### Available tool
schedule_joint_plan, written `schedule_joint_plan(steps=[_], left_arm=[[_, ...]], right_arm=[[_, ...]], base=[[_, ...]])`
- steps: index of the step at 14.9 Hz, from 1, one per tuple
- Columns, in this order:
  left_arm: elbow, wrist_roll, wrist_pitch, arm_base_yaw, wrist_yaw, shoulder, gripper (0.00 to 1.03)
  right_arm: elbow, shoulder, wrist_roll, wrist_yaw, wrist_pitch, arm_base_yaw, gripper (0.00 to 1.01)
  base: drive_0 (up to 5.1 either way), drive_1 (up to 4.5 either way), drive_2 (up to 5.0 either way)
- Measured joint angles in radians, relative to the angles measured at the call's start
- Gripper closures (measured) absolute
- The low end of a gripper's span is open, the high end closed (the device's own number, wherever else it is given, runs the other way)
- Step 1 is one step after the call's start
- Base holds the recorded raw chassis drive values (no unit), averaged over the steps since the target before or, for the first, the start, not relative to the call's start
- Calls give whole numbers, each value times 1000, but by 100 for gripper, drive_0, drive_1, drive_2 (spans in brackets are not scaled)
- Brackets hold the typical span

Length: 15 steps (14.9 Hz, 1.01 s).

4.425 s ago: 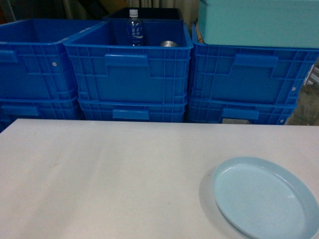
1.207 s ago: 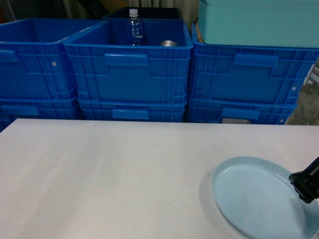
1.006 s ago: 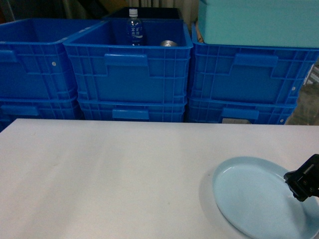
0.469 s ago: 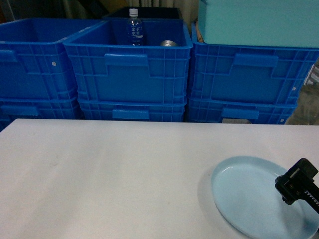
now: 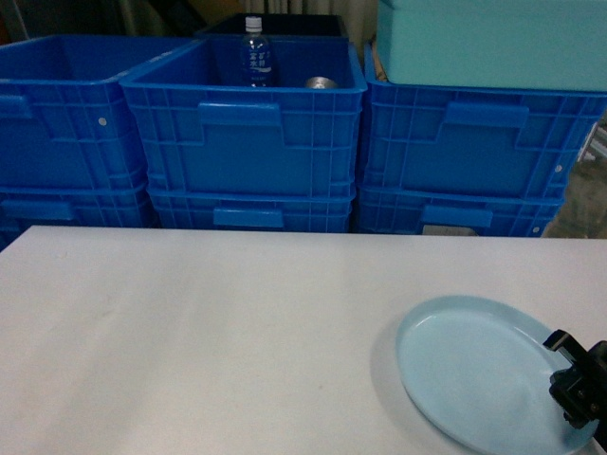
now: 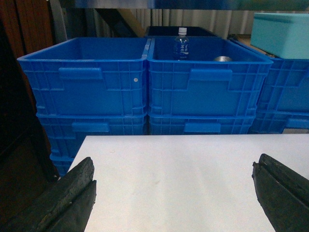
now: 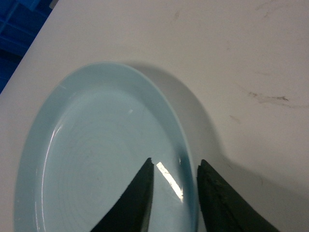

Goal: Place blue tray on left shelf second layer neatly

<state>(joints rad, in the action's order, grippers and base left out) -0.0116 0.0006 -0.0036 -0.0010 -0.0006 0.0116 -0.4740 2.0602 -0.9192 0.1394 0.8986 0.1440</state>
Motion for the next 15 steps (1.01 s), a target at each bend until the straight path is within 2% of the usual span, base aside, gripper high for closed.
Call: schedule_joint_plan(steps=[3,6,8,9,10,11,12,13,15], left_arm=[[0,0,0,0,0,0,5],[0,0,0,0,0,0,5],[0,0,0,0,0,0,5],[0,0,0,0,0,0,5],[0,0,0,0,0,0,5],[0,0,0,0,0,0,5],[0,0,0,0,0,0,5],[0,0,0,0,0,0,5],[0,0,0,0,0,0,5]], right_arm=[[17,0,9,-3,23,-5,99],[55,-50,35,-35,30,-21,99],[62,-156,78,-66,-19,-21,99],[60,-228,112,-81,-67,-20,99],[34,-397,196,-143,-195,-17,99],[18,-476,240,-153,-257,-12,99],[4,-551,297,-146,-316,-3,99],[-4,-627,373,-111,-369,7,99],[-15,-789,559,-84,-451,21,99]], base=[[0,0,0],[0,0,0],[0,0,0],[0,0,0],[0,0,0],[0,0,0],[0,0,0],[0,0,0],[0,0,0]])
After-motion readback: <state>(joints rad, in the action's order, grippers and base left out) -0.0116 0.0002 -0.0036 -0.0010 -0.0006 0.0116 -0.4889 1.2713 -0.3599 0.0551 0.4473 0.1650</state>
